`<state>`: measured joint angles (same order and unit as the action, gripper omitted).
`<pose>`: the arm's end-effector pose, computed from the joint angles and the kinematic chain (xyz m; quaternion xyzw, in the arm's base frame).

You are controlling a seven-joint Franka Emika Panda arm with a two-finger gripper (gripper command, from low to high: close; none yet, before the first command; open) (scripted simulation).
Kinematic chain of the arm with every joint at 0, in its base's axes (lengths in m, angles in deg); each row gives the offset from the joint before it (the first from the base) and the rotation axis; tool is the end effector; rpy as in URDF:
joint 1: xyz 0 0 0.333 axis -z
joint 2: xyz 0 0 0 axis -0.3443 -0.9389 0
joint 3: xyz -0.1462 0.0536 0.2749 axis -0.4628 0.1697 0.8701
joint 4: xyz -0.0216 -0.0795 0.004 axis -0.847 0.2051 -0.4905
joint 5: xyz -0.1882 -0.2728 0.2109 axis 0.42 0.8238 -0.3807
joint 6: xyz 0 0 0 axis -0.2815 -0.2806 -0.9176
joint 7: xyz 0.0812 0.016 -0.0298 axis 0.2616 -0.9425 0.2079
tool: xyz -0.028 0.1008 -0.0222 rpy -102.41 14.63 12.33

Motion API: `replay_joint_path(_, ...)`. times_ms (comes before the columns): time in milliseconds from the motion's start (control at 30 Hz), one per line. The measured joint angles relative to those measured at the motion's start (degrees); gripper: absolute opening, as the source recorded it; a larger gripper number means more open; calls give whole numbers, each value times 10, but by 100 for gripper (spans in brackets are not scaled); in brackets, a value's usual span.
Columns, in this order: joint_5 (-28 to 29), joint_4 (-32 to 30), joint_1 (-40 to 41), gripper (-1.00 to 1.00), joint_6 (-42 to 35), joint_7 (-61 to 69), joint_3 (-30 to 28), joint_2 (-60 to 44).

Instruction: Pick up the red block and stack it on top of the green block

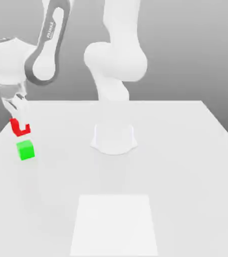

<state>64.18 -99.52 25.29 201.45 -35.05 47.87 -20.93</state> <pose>0.0703 -0.3330 0.2180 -0.6505 0.7595 -0.0045 0.0025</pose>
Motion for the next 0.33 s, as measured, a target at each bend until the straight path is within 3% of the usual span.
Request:
replay_joint_path(133,-67,0,-26,-100,43,46,-7,-49)
replay_joint_path(233,-149,0,-39,-100,74,103,5,-88)
replay_joint_path(267,-182,1,-37,100,83,126,17,-101)
replay_joint_path(333,-182,1,-39,100,83,126,17,-101)
